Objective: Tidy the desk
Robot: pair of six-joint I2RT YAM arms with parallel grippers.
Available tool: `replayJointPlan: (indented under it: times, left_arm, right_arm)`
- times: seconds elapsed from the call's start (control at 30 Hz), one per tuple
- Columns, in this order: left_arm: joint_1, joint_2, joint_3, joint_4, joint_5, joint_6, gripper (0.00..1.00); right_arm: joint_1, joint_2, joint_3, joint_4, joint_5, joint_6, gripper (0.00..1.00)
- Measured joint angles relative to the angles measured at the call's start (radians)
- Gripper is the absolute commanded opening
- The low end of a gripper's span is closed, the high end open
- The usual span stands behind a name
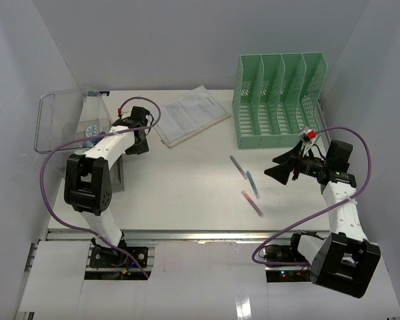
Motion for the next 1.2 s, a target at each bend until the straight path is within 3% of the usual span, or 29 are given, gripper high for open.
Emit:
replayJointPlan:
  times: [0.33, 0.5, 0.63, 0.77, 0.83, 0.9, 1.2]
  left_arm:
    - [0.0, 0.0, 0.034, -0.014, -0.035, 0.001, 0.87]
    - [0.0, 0.003, 0.038, -0.02, -0.027, 0.005, 0.82]
    - [0.002, -0.003, 0.035, 0.008, 0.061, 0.036, 0.75]
    - [-0.006, -0.021, 0.026, 0.05, 0.134, 0.063, 0.61]
    - [-0.017, -0.023, 0.019, 0.07, 0.142, 0.077, 0.48]
    - [-0.026, -0.021, 0.005, 0.084, 0.135, 0.081, 0.4]
    - [-0.038, 0.079, -0.014, 0.069, -0.139, 0.06, 0.49]
  right_arm:
    - [-0.007, 0.0, 0.0, -0.001, -0.005, -0.001, 0.9]
    - [-0.01, 0.0, 0.0, -0.001, -0.011, -0.001, 0.9]
    - [-0.012, 0.0, 0.0, -0.001, -0.011, -0.002, 0.9]
    - [-0.012, 0.0, 0.0, -0.001, -0.012, -0.002, 0.9]
    - [-0.012, 0.0, 0.0, -0.001, -0.014, -0.002, 0.9]
    - [-0.012, 0.0, 0.0, -0.001, -0.016, -0.002, 0.9]
    - [-0.012, 0.0, 0.0, -0.001, -0.02, -0.002, 0.9]
